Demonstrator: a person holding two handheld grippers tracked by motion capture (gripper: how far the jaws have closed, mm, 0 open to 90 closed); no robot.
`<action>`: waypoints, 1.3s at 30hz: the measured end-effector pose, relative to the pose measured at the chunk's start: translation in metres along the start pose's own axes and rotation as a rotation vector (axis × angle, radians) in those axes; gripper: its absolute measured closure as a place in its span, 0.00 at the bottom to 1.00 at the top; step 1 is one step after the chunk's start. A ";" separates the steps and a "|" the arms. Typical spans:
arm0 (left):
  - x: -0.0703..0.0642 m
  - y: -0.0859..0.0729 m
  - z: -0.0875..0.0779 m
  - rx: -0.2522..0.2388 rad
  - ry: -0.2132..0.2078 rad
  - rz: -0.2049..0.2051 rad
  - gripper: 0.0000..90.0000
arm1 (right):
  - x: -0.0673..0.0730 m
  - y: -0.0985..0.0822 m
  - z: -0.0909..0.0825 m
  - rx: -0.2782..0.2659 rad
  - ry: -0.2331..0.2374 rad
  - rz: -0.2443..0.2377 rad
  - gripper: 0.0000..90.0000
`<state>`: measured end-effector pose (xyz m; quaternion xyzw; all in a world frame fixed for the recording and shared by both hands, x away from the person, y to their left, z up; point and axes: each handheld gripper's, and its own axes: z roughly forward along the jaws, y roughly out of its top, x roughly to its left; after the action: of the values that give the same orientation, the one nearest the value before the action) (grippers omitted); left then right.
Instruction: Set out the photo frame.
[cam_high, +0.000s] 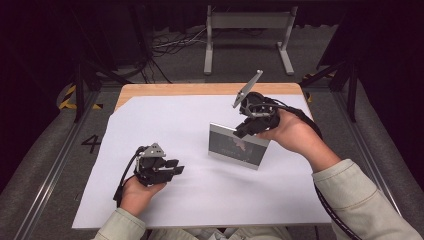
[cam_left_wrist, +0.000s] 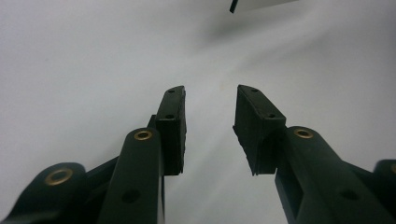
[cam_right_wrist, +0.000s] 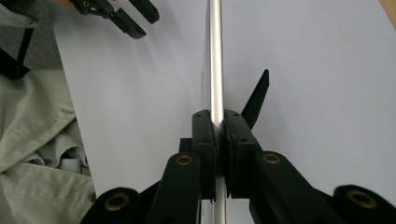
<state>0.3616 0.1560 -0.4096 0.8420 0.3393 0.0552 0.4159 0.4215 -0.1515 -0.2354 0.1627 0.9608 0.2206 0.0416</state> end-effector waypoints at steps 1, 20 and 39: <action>0.000 0.000 0.000 0.001 0.002 -0.002 0.71 | 0.000 0.001 0.000 0.009 -0.004 -0.011 0.94; 0.000 0.002 0.003 0.004 -0.008 0.005 0.70 | -0.017 0.002 0.022 0.035 0.060 -0.137 0.94; 0.001 0.003 0.005 0.008 -0.027 -0.009 0.68 | -0.022 0.003 0.043 0.091 0.136 -0.253 0.94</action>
<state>0.3657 0.1517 -0.4106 0.8426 0.3378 0.0408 0.4174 0.4498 -0.1384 -0.2728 0.0267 0.9832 0.1806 -0.0037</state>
